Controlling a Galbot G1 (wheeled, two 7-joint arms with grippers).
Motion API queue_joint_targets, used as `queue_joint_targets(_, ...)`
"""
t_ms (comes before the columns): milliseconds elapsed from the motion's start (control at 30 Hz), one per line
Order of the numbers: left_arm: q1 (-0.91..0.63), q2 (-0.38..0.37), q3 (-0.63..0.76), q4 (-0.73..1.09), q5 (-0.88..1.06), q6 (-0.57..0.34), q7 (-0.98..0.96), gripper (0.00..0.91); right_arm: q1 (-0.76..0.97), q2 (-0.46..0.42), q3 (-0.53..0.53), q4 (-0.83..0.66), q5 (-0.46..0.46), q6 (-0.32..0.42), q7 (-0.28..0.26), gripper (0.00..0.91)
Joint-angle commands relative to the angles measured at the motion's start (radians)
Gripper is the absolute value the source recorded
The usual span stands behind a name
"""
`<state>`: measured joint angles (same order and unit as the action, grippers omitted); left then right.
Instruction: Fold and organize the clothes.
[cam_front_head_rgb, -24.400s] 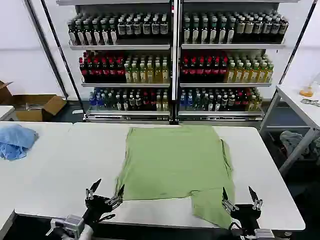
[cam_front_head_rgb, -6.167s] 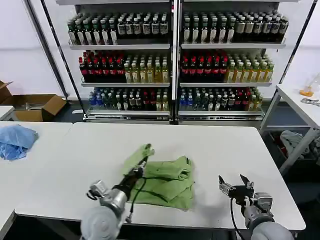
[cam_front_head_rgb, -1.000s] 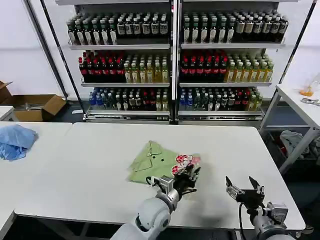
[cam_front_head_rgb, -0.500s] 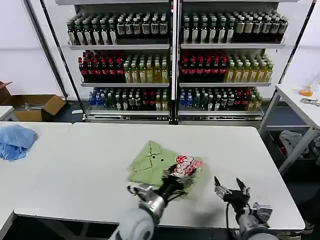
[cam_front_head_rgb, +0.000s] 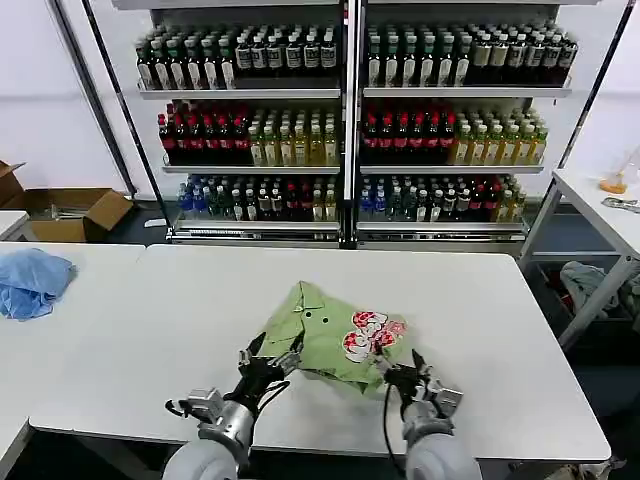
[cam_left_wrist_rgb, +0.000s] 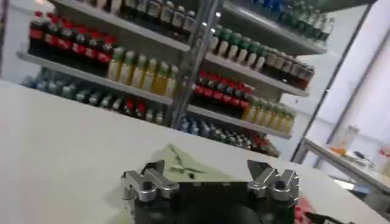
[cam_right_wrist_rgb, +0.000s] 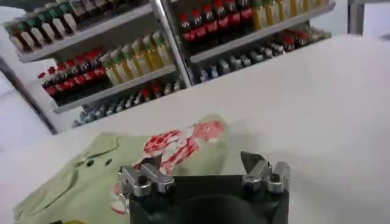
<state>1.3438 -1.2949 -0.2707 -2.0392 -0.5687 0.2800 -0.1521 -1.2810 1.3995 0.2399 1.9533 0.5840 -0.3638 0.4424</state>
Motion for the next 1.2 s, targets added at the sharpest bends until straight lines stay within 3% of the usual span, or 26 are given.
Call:
queue_joint_targets(33,0.086,0.016,-0.096,-0.026,0.007,-0.017,-0.007,0.907,0.089,0.107,-0.09,-0.138,0.021,0.047,0.113,0.0)
queue_joint_targets(200,0.08,0.012,-0.093,-0.016,0.007,-0.016,-0.007,0.907,0.093,0.102,-0.077,-0.145,0.009,0.066,0.087,0.0)
queue_joint_targets(433,0.072,0.016,-0.096,-0.013,0.003,-0.016,-0.007,0.907,0.12,0.044,-0.06,-0.168,-0.138,0.035,-0.01,0.0)
queue_joint_targets(567,0.072,0.018,-0.097,-0.008,0.002,-0.018,-0.006,0.907,0.176,-0.029,-0.022,-0.196,-0.142,-0.031,-0.092,0.0)
queue_joint_targets(900,0.054,0.014,-0.084,0.01,0.002,-0.016,-0.001,0.907,0.444,-0.171,-0.023,-0.399,-0.128,-0.079,-0.288,0.0)
queue_joint_targets(1000,0.048,0.015,-0.079,0.014,0.003,-0.015,0.0,0.907,0.469,-0.187,-0.025,-0.43,-0.195,-0.077,-0.356,0.0)
queue_joint_targets(1033,0.046,0.015,-0.077,0.015,0.005,-0.015,0.0,0.907,0.461,-0.193,-0.024,-0.42,-0.211,-0.064,-0.379,0.282)
queue_joint_targets(1067,0.044,0.014,-0.076,0.017,0.007,-0.015,0.001,0.907,0.448,-0.196,-0.02,-0.403,-0.226,-0.05,-0.396,0.907)
queue_joint_targets(1200,0.034,0.016,-0.071,0.024,0.038,-0.022,0.003,0.907,0.334,-0.195,0.019,-0.316,-0.302,0.05,-0.395,0.907)
